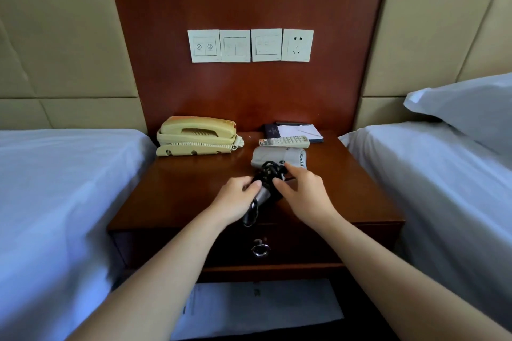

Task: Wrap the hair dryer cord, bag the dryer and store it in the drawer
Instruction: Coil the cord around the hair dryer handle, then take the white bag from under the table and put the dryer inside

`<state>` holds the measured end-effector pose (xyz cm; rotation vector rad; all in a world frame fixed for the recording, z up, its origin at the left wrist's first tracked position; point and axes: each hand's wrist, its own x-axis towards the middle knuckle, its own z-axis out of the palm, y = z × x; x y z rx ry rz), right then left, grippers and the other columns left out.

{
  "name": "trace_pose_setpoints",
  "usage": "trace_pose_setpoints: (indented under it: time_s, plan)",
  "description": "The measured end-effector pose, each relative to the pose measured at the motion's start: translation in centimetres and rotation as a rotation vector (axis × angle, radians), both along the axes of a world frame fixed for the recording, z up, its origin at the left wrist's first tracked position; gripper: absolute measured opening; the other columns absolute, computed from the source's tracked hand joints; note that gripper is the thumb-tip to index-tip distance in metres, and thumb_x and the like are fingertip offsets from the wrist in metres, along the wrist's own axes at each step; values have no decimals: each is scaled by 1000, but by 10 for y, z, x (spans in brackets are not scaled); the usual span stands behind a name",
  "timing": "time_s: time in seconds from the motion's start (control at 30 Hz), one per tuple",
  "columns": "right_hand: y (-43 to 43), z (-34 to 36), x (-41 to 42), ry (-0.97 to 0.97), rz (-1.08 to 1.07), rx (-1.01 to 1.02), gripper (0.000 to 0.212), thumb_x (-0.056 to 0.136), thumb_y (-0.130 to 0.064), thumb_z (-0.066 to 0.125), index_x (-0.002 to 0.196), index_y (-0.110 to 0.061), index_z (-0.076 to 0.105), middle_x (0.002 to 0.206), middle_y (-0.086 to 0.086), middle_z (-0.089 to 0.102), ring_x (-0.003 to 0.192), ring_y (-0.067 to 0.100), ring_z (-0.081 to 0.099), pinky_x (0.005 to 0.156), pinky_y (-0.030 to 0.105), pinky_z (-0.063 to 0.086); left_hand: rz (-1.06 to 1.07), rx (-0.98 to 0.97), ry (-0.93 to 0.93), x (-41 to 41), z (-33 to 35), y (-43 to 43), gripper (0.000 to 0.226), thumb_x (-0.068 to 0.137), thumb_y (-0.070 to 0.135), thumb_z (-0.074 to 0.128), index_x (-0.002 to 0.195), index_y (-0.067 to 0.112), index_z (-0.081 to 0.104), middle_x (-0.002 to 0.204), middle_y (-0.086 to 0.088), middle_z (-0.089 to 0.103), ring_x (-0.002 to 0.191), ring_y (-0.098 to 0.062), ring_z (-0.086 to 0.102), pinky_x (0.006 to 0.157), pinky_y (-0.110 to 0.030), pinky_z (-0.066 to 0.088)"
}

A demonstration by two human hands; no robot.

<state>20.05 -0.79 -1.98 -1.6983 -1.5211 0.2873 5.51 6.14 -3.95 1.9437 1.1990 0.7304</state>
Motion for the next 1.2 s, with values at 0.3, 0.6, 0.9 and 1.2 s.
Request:
trace_pose_setpoints:
  time_s: [0.3,0.6,0.9,1.2]
  plan:
    - [9,1,48,62,-91,9,38,95,-25,50,124,-1,50,112,13,65,106,26,59,83,30,43,-8,-100,-113,66,-1,3,37,97,43,41,109,19,66,103,-3,65,101,-19,57,85,-30,40]
    - [-6,-3,61,3,-58,-76,44,93,-23,53,135,-11,46,114,11,67,108,24,61,84,25,43,87,-69,-34,82,3,-23,48,98,41,37,120,3,55,115,-14,61,112,-31,54,88,-34,41]
    - [-77,-14,39,-120,-186,-44,21,93,-32,50,104,-22,65,96,-2,68,90,20,62,73,29,44,191,117,31,60,-13,-93,46,98,35,39,135,9,42,137,-8,49,128,-25,43,105,-36,36]
    - [-129,-99,11,95,-207,-298,25,92,-39,47,92,-23,66,85,2,70,81,25,66,73,35,54,231,1,-61,6,-99,-154,27,97,24,46,112,7,60,112,-8,62,104,-18,56,84,-22,39]
